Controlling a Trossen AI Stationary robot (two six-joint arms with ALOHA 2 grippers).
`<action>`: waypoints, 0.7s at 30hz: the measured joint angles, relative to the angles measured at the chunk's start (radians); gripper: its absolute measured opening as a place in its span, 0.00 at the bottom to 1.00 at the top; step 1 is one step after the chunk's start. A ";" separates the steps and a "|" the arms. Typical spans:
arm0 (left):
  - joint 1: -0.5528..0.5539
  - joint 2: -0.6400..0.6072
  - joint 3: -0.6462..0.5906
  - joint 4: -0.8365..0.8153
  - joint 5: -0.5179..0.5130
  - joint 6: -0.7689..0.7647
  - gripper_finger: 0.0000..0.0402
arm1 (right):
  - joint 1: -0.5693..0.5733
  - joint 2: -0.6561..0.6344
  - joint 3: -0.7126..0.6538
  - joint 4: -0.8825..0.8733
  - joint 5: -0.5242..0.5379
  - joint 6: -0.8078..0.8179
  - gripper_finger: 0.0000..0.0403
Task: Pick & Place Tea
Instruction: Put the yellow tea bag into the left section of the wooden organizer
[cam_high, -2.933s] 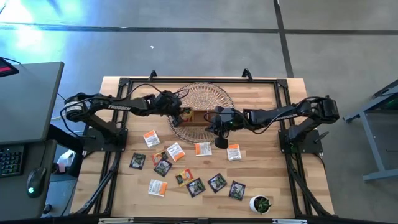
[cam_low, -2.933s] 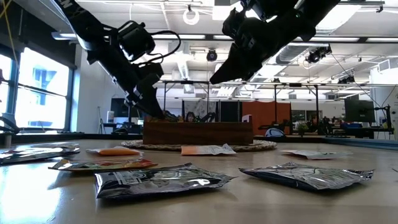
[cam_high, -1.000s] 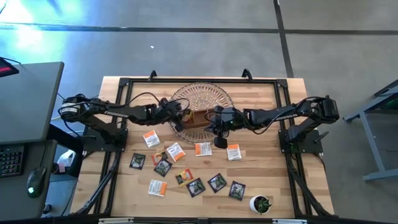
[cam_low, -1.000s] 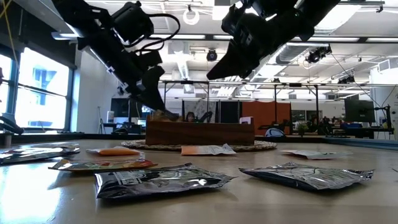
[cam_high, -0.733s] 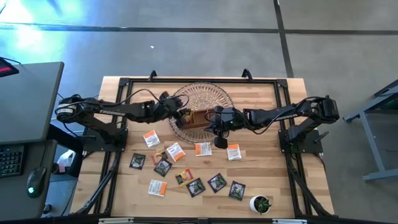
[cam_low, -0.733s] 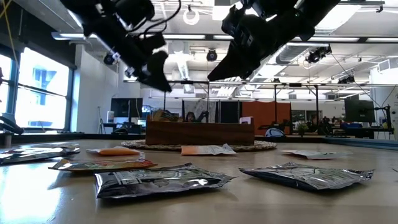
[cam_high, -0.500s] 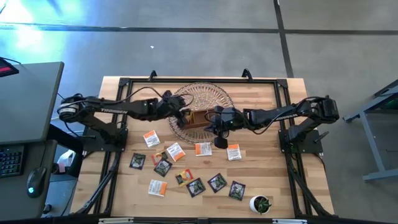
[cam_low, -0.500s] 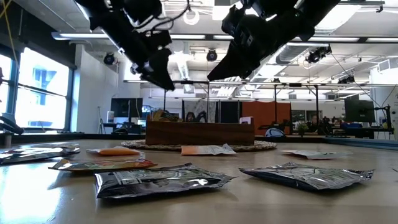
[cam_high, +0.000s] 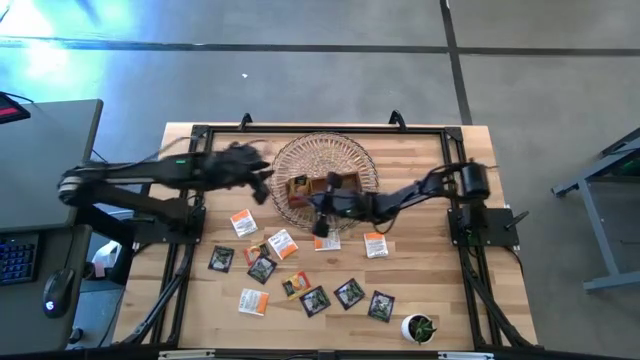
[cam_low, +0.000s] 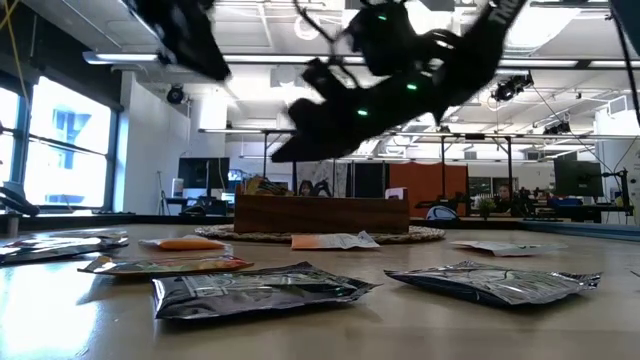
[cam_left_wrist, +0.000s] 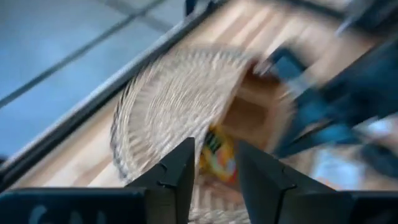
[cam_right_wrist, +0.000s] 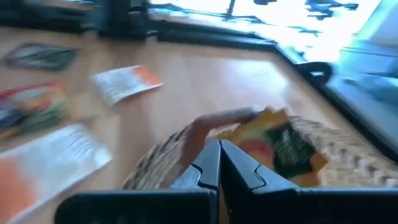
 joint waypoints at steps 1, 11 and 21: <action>-0.015 -0.046 0.003 -0.006 -0.001 0.000 0.26 | 0.003 0.020 0.043 -0.033 0.025 0.017 0.00; -0.117 -0.301 -0.031 -0.117 -0.076 0.002 0.23 | -0.055 0.178 0.461 -0.559 -0.007 0.208 0.00; -0.115 -0.334 -0.094 -0.143 -0.075 -0.004 0.23 | -0.070 0.238 0.521 -0.613 -0.028 0.229 0.00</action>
